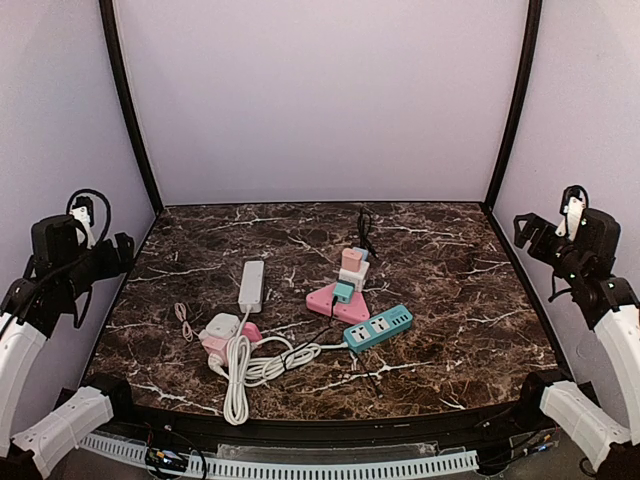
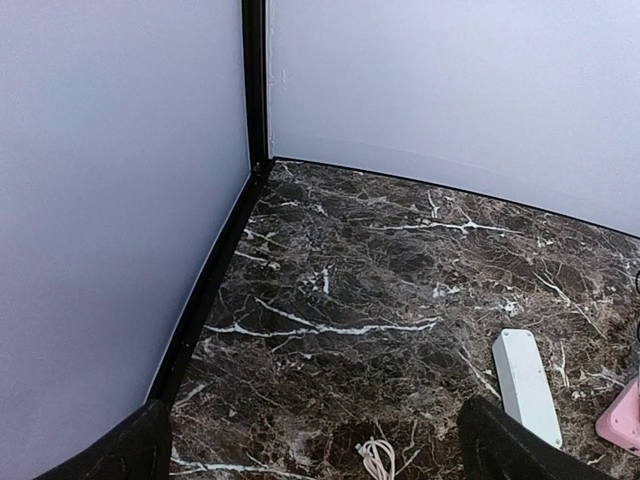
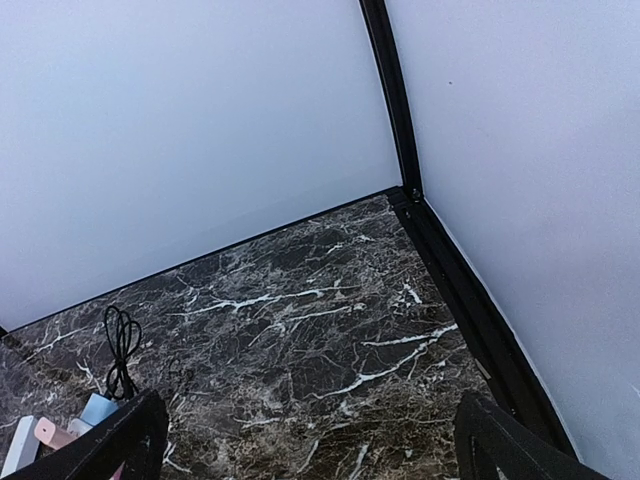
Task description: Pull the plug off the socket
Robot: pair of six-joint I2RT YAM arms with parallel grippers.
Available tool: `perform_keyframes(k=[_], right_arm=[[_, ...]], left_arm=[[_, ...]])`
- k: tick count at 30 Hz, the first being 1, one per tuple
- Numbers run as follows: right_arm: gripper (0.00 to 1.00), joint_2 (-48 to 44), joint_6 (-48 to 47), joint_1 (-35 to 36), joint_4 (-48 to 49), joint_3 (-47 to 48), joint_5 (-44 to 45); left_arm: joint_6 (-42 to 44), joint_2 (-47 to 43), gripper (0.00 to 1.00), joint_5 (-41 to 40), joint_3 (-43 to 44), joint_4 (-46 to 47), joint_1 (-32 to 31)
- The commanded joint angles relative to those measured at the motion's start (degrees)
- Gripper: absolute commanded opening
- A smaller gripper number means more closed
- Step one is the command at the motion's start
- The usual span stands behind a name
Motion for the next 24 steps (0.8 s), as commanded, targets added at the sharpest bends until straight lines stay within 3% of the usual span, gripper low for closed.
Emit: perform_keyframes(k=[1, 9, 14, 24], right_arm=[[0.99, -0.4, 2.0, -0.4, 1.1, 1.1, -1.9], [0.99, 3.4, 6.2, -0.4, -0.6, 5.8, -8.0], [0.99, 10.5, 7.3, 1.1, -5.1, 11.1, -14.4], [0.99, 26.1, 12.0, 25.7, -4.3, 15.7, -3.1]], left_arm=[[-0.3, 1.2, 1.00, -3.1, 0.9, -1.4, -0.2], [0.1, 3.2, 1.00, -0.6, 1.9, -2.3, -0.2], [0.6, 9.2, 1.00, 4.5, 10.3, -4.5, -0.1], [0.2, 24.4, 1.00, 10.6, 21.4, 1.1, -3.2]])
